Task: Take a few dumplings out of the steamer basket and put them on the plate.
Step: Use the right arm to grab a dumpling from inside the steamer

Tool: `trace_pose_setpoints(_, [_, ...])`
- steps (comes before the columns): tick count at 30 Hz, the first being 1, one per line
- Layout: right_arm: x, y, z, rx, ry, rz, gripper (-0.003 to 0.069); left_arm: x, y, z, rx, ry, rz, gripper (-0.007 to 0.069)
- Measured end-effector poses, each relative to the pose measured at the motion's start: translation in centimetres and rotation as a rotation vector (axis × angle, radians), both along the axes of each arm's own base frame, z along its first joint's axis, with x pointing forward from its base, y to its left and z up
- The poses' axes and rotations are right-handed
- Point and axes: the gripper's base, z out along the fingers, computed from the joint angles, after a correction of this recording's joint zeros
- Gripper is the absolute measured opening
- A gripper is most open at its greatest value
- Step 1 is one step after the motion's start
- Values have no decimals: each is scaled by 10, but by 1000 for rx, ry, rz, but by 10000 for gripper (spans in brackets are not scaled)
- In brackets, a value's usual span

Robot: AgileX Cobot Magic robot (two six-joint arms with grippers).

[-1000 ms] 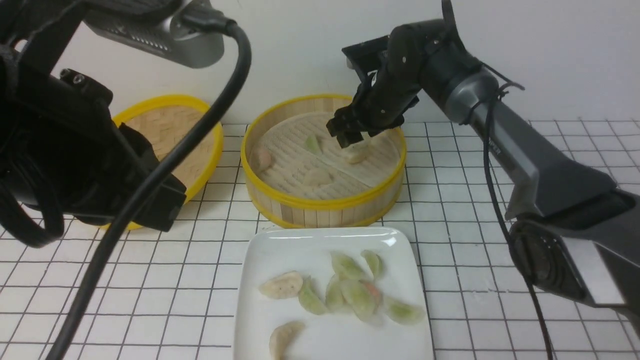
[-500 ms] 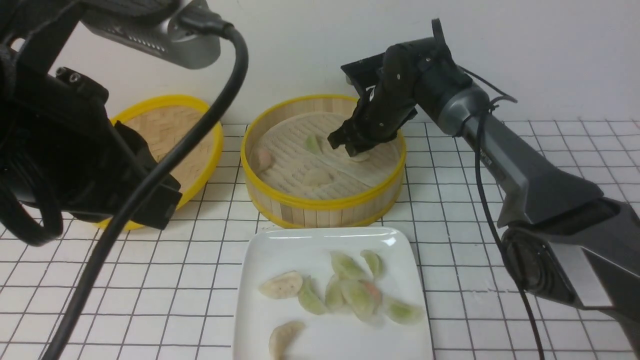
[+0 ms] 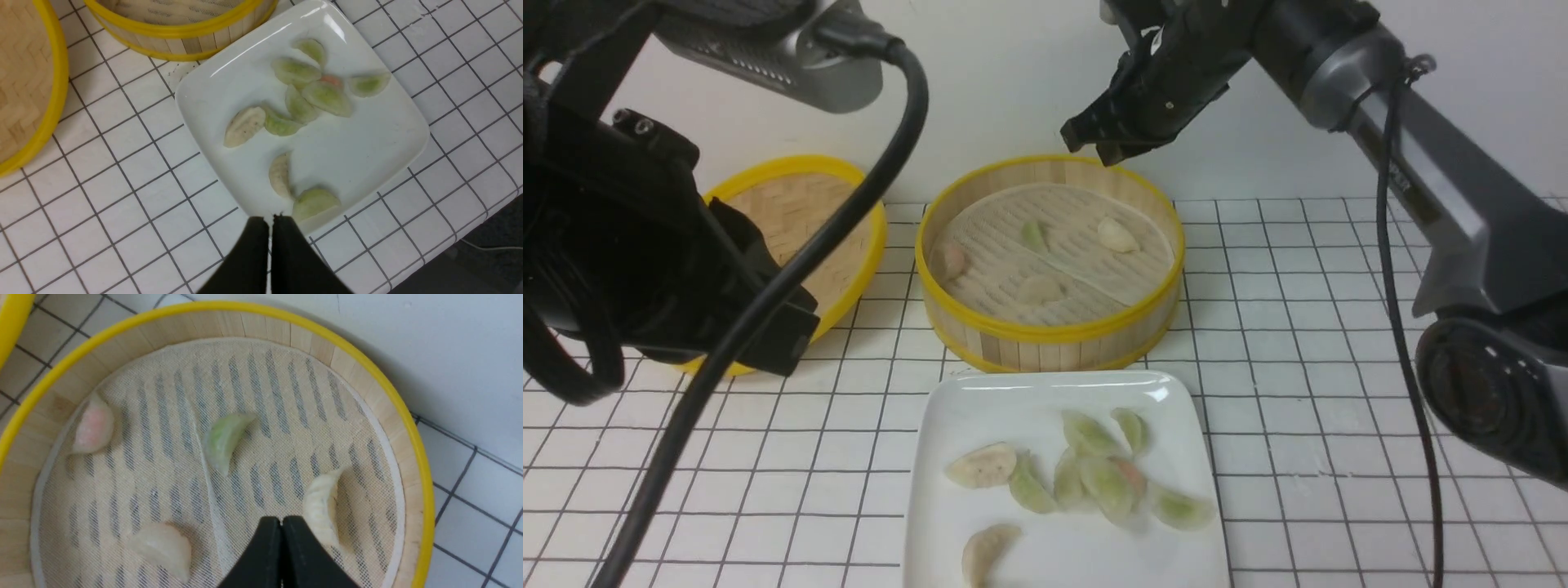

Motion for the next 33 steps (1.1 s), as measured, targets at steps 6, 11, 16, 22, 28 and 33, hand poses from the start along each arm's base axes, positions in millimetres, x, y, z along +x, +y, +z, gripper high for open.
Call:
trace_pose_setpoints(6, [13,2,-67,-99,87,11,126,0,-1,0,-8,5,-3,-6])
trace_pose_setpoints(11, [23,2,-85,-123,28,2,320,-1,-2,0,-18,11,-7,-6])
trace_pose_setpoints(16, [28,4,-82,-102,-40,-2,405,-1,-2,0,-18,12,-7,-6])
trace_pose_setpoints(22, [31,5,-85,-95,-64,2,424,-1,-2,0,-19,11,-7,-6])
trace_pose_setpoints(28, [35,7,-82,-119,-139,45,424,-1,-1,0,-13,7,-5,-6])
trace_pose_setpoints(33, [37,8,-82,-158,-187,112,424,-1,0,0,-6,3,-2,-6])
